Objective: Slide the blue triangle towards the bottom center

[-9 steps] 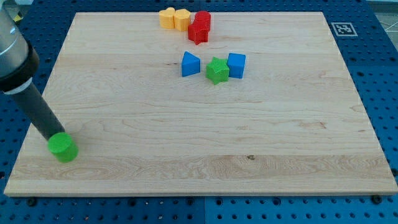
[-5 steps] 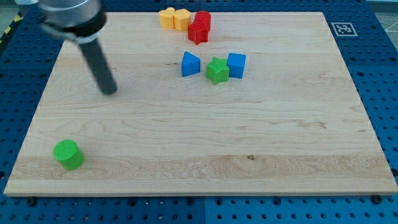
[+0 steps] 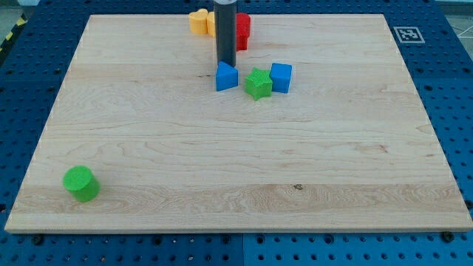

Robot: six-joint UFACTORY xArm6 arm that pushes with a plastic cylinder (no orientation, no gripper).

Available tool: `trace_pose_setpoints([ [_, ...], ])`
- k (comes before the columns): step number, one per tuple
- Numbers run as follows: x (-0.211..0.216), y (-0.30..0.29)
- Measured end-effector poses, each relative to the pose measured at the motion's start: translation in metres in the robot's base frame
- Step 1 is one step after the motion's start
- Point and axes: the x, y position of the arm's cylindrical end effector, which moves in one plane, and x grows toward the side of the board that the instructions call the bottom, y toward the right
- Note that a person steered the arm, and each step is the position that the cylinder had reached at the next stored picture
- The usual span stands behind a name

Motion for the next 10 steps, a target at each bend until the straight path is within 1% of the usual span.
trace_pose_setpoints([
  [1,0.015,-0.017],
  [2,0.039,-0.022],
  [3,0.041,-0.008],
  [4,0.042,0.034],
  [5,0.063,0.039],
  [6,0.084,0.008],
  [7,0.080,-0.034],
  [8,0.052,-0.040],
  [9,0.011,-0.024],
  [10,-0.001,-0.055],
])
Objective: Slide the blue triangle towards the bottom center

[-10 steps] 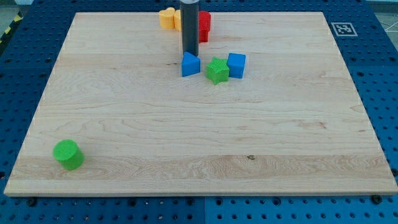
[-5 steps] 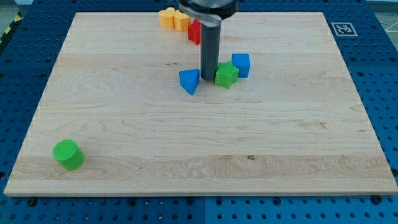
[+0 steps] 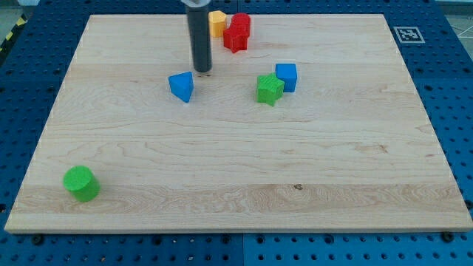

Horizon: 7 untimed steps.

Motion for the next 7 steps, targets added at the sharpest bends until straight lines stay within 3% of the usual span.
trace_pose_setpoints([
  [5,0.151,-0.008],
  [7,0.183,0.016],
])
